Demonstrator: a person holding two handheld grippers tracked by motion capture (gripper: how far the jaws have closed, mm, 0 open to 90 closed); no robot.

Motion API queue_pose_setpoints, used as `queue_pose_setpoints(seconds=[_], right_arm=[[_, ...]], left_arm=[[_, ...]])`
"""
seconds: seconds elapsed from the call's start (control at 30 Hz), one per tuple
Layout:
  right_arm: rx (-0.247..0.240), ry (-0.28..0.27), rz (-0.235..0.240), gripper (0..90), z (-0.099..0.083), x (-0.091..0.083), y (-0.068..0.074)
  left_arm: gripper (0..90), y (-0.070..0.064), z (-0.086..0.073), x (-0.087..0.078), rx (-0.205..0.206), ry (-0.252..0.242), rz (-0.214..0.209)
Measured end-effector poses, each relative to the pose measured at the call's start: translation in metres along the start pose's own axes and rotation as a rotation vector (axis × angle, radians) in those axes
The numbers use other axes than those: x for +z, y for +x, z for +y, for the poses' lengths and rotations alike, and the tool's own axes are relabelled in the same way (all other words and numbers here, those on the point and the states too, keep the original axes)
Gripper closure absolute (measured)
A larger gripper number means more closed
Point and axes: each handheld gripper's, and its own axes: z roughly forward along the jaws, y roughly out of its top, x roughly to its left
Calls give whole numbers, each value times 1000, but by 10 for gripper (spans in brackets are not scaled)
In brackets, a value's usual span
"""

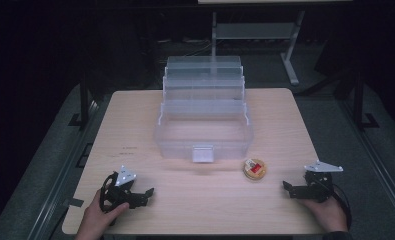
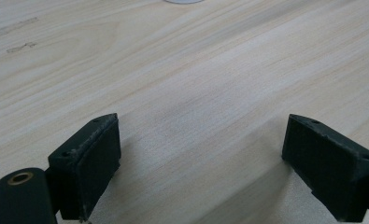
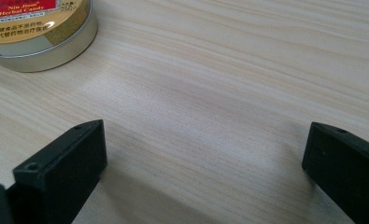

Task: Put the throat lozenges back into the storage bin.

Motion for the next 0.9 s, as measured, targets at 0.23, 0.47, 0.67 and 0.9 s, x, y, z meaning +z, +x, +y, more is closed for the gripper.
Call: queue_pose_setpoints(seconds=[0.23, 0.47, 0.67, 0.9], right_arm=[[-4, 0, 3, 0, 0, 0, 0], [-3, 0, 2, 0, 0, 0, 0], [-8, 10, 6, 0, 1, 0, -1], [-8, 55, 8, 0, 4, -2, 0]], left_arm=[[107, 0, 0, 0, 0, 0, 0], [108, 0, 0, 0, 1, -1, -1], [108, -1, -1, -1, 2, 0, -1], [107, -1, -1, -1, 2, -1, -2]])
